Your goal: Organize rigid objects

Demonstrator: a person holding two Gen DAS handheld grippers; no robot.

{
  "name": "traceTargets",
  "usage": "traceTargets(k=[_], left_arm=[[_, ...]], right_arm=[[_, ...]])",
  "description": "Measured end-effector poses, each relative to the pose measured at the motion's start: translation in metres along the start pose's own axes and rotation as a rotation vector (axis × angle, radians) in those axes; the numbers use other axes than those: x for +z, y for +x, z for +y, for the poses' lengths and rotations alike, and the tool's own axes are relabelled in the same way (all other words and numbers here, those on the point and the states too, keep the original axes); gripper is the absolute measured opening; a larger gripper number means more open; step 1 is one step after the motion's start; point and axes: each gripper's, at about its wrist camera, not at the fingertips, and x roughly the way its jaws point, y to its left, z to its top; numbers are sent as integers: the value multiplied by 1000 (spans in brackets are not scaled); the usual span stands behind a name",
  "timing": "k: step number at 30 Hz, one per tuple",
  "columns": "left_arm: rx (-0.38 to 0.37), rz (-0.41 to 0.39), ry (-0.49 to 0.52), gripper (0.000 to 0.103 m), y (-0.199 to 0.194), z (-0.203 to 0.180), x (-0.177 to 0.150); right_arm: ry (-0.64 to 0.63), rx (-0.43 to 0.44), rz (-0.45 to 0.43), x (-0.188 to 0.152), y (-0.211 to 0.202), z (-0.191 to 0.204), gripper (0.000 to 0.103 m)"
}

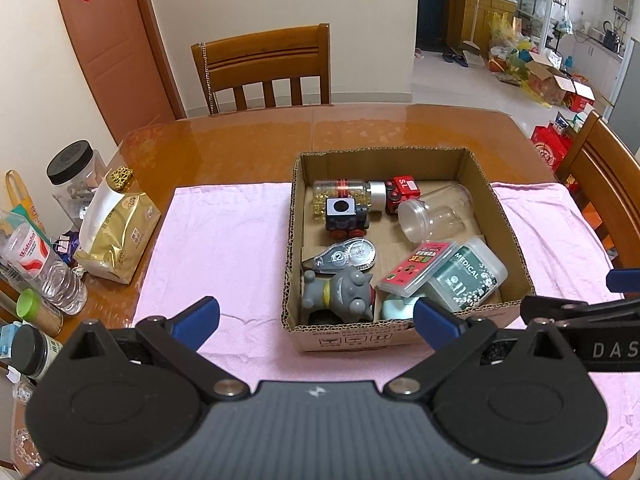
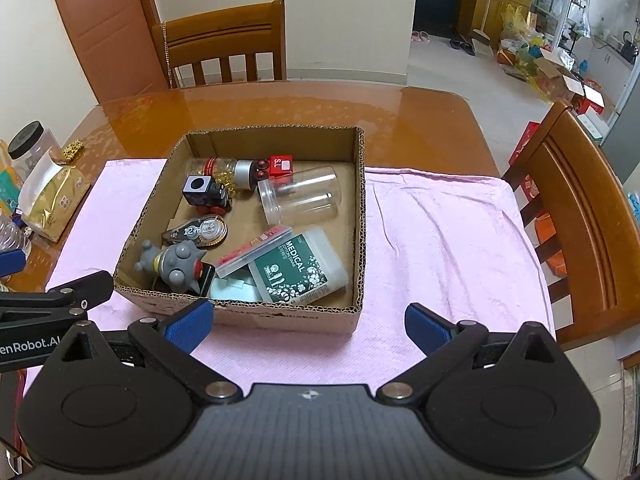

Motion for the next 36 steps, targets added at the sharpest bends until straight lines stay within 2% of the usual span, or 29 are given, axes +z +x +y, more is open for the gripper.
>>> traceTargets(k=[36], left_arm=[[8, 7, 8, 102, 0, 0, 2]], right_arm=[[11, -1, -8, 1, -1, 1, 103]])
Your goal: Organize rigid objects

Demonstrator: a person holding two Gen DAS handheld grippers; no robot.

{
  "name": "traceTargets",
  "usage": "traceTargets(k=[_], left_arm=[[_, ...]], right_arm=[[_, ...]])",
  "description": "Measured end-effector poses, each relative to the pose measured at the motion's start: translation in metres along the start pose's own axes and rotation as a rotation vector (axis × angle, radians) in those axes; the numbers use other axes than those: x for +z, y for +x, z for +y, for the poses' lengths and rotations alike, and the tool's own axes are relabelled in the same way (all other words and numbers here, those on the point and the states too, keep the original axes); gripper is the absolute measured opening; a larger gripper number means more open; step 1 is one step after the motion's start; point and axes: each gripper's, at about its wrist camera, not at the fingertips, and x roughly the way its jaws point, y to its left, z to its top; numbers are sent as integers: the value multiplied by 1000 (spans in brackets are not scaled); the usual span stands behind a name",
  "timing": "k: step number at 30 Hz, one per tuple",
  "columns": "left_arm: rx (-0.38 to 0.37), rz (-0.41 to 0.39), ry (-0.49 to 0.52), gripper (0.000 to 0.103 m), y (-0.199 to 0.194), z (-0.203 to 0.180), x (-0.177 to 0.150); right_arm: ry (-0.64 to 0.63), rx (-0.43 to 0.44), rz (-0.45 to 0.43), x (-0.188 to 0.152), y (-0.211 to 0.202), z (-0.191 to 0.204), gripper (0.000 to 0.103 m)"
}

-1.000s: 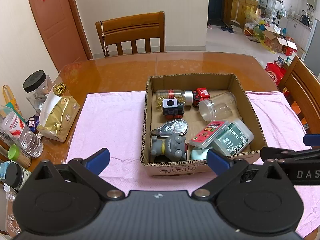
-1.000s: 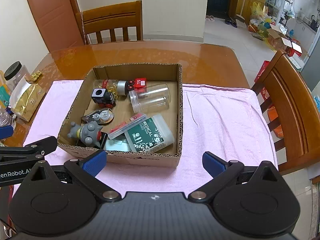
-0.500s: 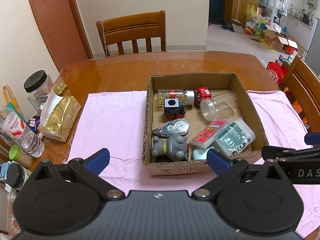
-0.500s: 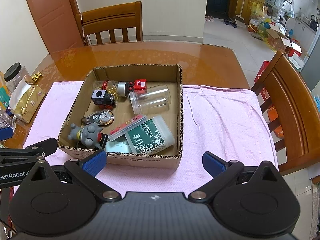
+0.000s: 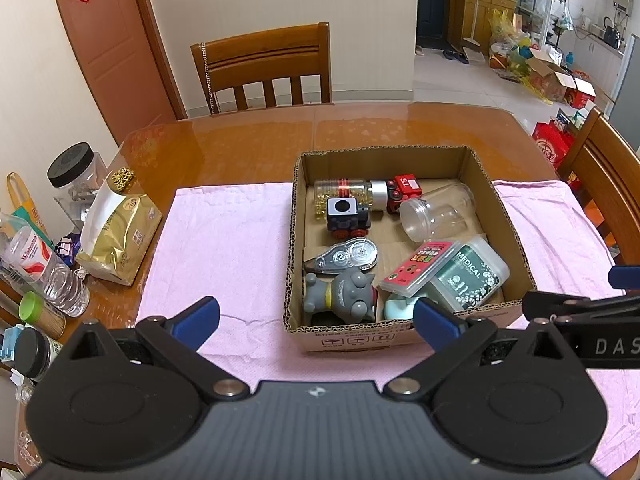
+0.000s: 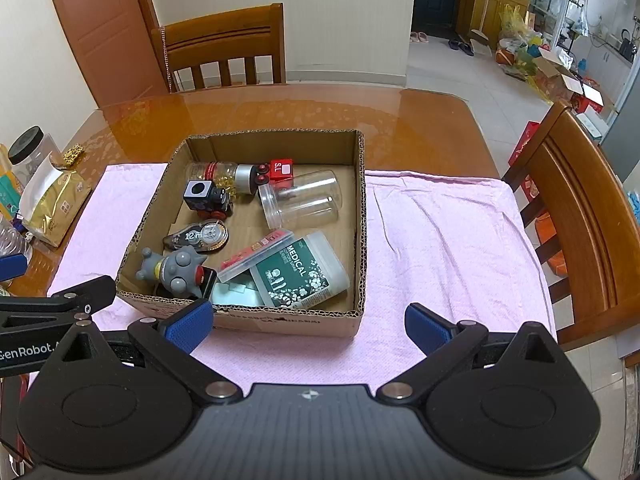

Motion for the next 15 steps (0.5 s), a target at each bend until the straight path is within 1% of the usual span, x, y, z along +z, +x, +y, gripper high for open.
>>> traceTargets(k=[15], left_arm=[[-2, 0, 1, 102, -2, -1, 0]], right_arm=[[1, 1, 0, 0, -1, 0, 103]])
